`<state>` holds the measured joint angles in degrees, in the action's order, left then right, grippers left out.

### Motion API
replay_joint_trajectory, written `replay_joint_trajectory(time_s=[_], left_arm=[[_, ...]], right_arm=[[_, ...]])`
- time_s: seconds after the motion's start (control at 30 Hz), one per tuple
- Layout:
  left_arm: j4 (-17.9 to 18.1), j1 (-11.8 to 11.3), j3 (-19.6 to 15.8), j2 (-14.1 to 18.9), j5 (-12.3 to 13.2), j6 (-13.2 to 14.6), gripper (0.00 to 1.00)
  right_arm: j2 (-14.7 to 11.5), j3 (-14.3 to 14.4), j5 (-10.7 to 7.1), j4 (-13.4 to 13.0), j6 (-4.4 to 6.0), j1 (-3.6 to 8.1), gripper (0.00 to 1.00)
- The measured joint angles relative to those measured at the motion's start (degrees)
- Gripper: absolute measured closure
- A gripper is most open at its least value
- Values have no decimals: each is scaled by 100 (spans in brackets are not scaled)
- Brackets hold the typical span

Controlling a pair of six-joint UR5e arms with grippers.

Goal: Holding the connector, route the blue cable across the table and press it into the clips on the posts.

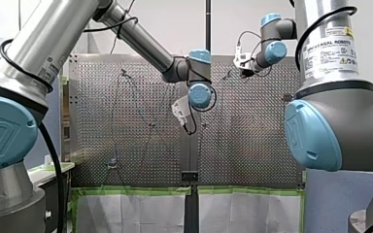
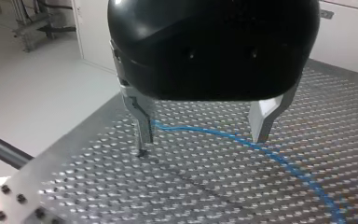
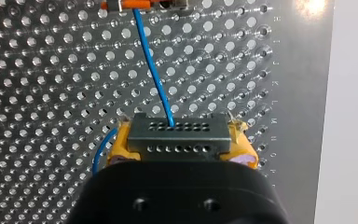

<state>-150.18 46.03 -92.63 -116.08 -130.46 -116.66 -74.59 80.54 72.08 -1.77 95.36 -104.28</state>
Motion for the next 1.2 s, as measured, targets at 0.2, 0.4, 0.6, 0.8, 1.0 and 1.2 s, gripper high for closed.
replay_joint_trajectory(time_s=[0.2,0.4,0.6,0.8,1.0,1.2], left_arm=[[277,87,-276,-124,-29,-71,0],[550,113,-550,-131,-47,-84,0],[861,117,-860,-133,-107,-150,0],[1156,105,-1156,-136,-345,-289,0],[1453,13,-1453,-136,-627,-452,0],[1760,-226,-1759,-138,-705,-358,0]], right_arm=[[0,2,0,-1,-2,16,100],[2,2,0,-6,-4,36,100],[7,0,7,-14,-3,61,100],[8,1,3,-15,-4,53,100],[8,1,1,-12,-7,27,100],[11,1,0,-6,-7,19,100]])
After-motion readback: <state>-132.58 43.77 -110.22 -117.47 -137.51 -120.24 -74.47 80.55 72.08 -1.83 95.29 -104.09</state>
